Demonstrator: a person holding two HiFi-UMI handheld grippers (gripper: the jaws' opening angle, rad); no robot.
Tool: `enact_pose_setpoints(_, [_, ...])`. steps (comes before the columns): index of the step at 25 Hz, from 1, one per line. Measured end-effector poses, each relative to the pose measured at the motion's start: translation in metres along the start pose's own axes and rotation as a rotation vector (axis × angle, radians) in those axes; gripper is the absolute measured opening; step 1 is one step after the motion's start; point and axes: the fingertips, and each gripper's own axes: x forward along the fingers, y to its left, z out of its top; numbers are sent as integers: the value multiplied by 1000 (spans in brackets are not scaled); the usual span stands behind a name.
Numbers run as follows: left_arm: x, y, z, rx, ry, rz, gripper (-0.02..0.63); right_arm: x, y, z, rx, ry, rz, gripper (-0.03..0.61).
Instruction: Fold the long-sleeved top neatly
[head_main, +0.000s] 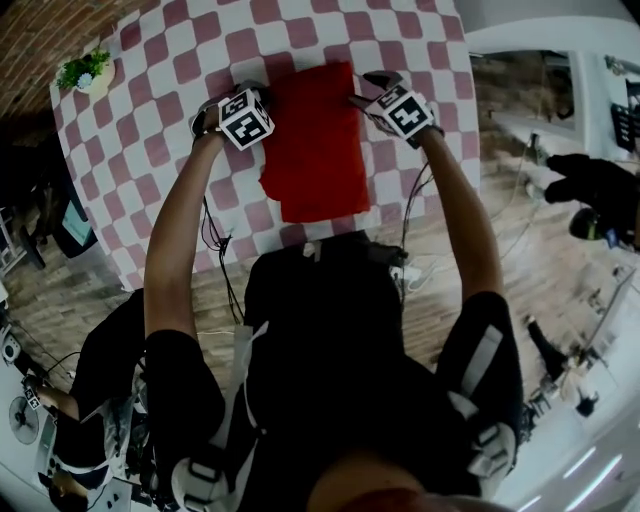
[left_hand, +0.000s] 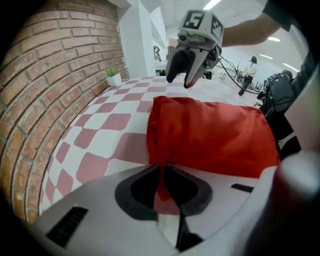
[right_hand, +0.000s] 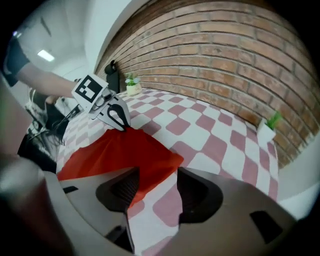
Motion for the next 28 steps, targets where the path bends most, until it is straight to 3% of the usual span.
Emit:
enact_pose_setpoints(5, [1,1,4,27,-1,16,44,-2,1,34,-342,111,62,231])
enact_pose_setpoints(10, [1,0,0,34,19,-11,43,30,2,53,-474,217,182,239])
enact_pose_setpoints(14, [0,1,1,28,17,-26,44,52,8,33,-525,348,307,242])
enact_pose_setpoints(17, [0,2,3,24,10,-33,44,60,3,16,-512,423,344,242])
enact_pose_setpoints(26, [0,4,1,-8,-5,-74,44,70,-6,15,-492,421,372,234])
enact_pose_setpoints(28, [1,3,1,-5,-2,-79,44,68,-5,14,-498,428,384,172])
